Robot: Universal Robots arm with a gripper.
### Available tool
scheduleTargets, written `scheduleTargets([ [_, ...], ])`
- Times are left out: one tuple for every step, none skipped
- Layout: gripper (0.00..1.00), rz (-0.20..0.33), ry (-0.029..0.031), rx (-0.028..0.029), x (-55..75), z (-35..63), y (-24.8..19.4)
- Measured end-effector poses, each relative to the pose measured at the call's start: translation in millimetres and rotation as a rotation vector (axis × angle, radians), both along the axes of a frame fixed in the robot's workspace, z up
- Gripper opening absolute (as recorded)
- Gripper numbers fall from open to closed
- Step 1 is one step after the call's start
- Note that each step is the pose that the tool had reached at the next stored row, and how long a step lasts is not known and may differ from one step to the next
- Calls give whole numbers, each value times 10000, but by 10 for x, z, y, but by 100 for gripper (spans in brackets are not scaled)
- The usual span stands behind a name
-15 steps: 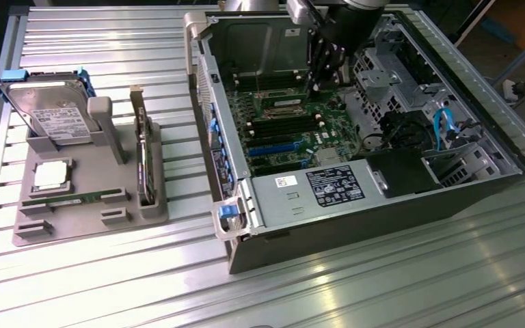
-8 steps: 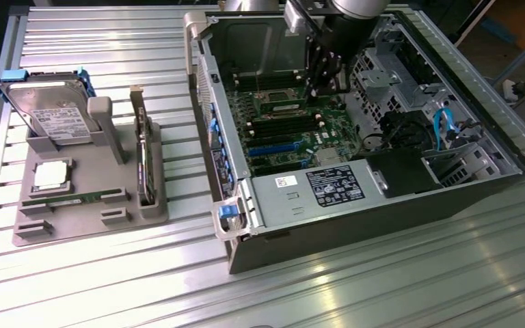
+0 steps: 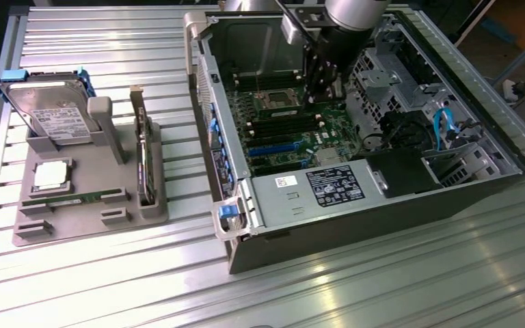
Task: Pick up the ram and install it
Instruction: 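Insert the ram into the slot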
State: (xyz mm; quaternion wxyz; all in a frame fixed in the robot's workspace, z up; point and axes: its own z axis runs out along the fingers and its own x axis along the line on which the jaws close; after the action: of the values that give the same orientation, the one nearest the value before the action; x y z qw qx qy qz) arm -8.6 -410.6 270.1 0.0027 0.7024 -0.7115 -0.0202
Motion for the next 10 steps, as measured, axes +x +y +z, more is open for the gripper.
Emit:
scheduleTargets([
  [12,0,-2,-1,0,-17,0],
  [12,0,-4,-1,0,-36,0],
  [12,0,-6,0,0,-55,0],
  [12,0,-9,0,0,-73,0],
  [12,0,-12,0,0,-98,0],
  [12,0,-16,0,0,-127,0],
  [12,0,-18,0,0,-146,0],
  [12,0,-20,0,0,-157,0],
  [12,0,-20,-1,0,-163,0],
  [12,0,-19,-2,0,-163,0],
])
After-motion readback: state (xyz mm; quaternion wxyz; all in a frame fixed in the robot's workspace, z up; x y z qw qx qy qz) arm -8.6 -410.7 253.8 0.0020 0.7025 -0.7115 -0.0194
